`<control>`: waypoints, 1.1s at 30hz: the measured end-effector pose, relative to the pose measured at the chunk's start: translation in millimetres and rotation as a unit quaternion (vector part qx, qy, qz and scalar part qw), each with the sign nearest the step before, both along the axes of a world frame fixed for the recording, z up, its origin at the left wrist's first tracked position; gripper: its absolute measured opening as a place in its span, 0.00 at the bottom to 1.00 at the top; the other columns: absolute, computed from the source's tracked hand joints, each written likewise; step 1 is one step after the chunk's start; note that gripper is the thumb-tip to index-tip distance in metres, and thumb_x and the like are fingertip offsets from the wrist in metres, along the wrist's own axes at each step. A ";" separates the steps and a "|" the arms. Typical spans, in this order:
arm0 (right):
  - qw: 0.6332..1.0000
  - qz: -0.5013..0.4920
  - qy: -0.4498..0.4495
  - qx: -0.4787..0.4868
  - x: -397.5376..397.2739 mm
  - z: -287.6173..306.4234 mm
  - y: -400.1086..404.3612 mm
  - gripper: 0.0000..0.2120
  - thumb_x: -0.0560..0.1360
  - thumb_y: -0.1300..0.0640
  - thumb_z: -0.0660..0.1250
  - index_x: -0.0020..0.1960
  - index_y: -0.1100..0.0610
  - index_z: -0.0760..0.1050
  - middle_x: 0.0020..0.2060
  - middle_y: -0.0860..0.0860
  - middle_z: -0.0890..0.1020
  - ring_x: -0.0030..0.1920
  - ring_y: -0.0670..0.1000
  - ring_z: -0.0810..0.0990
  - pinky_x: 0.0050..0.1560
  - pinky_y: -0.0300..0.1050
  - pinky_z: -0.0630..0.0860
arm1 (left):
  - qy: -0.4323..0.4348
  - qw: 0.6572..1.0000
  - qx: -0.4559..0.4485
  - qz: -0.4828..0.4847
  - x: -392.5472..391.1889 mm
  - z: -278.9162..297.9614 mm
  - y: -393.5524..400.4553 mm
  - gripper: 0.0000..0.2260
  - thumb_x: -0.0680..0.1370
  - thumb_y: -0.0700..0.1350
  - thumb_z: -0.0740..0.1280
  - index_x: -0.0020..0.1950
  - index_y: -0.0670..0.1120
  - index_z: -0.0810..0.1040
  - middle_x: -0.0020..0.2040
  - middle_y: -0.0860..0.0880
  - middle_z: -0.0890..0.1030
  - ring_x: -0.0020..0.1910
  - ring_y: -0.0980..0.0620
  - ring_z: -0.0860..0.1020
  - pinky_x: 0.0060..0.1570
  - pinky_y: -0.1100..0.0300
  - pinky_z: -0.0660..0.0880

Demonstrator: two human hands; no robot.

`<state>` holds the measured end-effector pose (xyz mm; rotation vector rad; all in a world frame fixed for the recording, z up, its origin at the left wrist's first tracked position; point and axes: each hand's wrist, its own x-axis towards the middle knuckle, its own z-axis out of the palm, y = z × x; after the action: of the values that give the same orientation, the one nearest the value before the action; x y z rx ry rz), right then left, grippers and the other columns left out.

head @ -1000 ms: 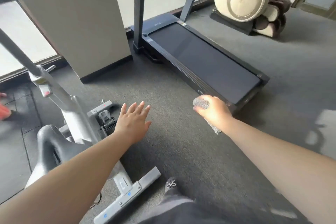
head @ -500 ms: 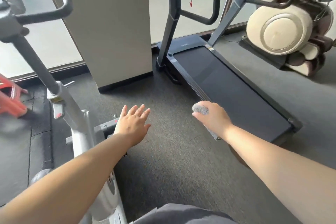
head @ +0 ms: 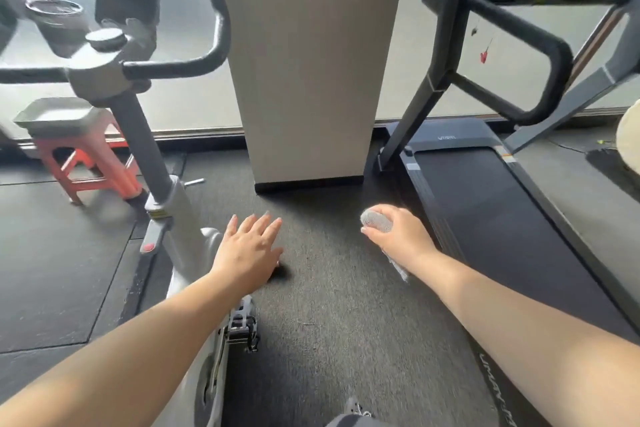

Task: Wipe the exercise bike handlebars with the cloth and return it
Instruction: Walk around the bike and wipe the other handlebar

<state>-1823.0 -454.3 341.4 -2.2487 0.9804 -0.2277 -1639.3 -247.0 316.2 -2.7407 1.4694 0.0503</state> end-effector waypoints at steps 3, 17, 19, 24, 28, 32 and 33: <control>0.999 0.031 -0.001 0.006 30.5 1.8 -42.0 0.17 0.71 0.43 0.68 0.59 0.41 0.74 0.58 0.48 0.77 0.54 0.49 0.76 0.51 0.41 0.67 | -0.001 0.999 -0.012 0.037 16.3 9.9 -26.4 0.26 0.79 0.56 0.53 0.76 0.51 0.53 0.77 0.49 0.56 0.75 0.46 0.53 0.73 0.45 0.45; 0.988 0.127 -0.074 0.054 186.1 13.8 -100.7 0.16 0.71 0.47 0.71 0.58 0.43 0.76 0.54 0.48 0.78 0.50 0.47 0.75 0.51 0.37 0.66 | -0.015 0.987 -0.117 0.109 105.4 41.2 -78.6 0.26 0.79 0.54 0.56 0.75 0.52 0.56 0.77 0.50 0.56 0.76 0.47 0.53 0.73 0.49 0.51; 0.986 0.131 -0.089 0.057 210.9 21.4 -104.1 0.17 0.71 0.48 0.71 0.59 0.44 0.76 0.54 0.47 0.77 0.50 0.46 0.74 0.52 0.37 0.66 | -0.017 0.986 -0.139 0.094 124.4 46.7 -89.1 0.25 0.78 0.53 0.58 0.75 0.51 0.58 0.76 0.50 0.59 0.75 0.47 0.56 0.72 0.48 0.55; 0.980 0.134 -0.133 0.057 279.7 46.3 -116.1 0.17 0.71 0.50 0.72 0.59 0.45 0.76 0.56 0.48 0.78 0.53 0.47 0.77 0.57 0.39 0.71 | -0.095 0.976 -0.191 0.038 184.9 74.9 -118.6 0.23 0.74 0.52 0.63 0.68 0.48 0.70 0.69 0.48 0.72 0.64 0.44 0.72 0.61 0.49 0.70; 0.963 0.141 -0.217 0.069 327.4 77.6 -118.3 0.18 0.70 0.52 0.73 0.59 0.44 0.76 0.55 0.46 0.77 0.54 0.43 0.77 0.58 0.36 0.71 | -0.052 0.945 -0.322 0.027 225.1 111.9 -144.8 0.19 0.74 0.48 0.65 0.65 0.47 0.73 0.62 0.48 0.77 0.59 0.45 0.73 0.60 0.50 0.71; 0.933 0.180 -0.304 0.068 362.8 110.4 -108.9 0.20 0.71 0.55 0.72 0.61 0.44 0.74 0.57 0.44 0.76 0.57 0.39 0.75 0.56 0.30 0.70 | 0.111 0.895 -0.425 0.077 244.6 152.7 -172.0 0.11 0.74 0.54 0.68 0.54 0.52 0.78 0.51 0.55 0.79 0.48 0.58 0.75 0.51 0.62 0.72; 0.924 0.189 -0.323 0.078 370.5 118.5 -105.5 0.21 0.71 0.55 0.73 0.61 0.44 0.73 0.58 0.43 0.76 0.56 0.39 0.76 0.55 0.30 0.71 | 0.146 0.879 -0.445 0.094 248.1 160.5 -177.6 0.09 0.72 0.54 0.69 0.50 0.53 0.78 0.47 0.57 0.79 0.45 0.61 0.75 0.48 0.65 0.72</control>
<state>-1452.5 -559.7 459.9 -1.9544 0.2009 -0.6410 -1391.2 -424.6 476.7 -3.7496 1.5588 -0.3008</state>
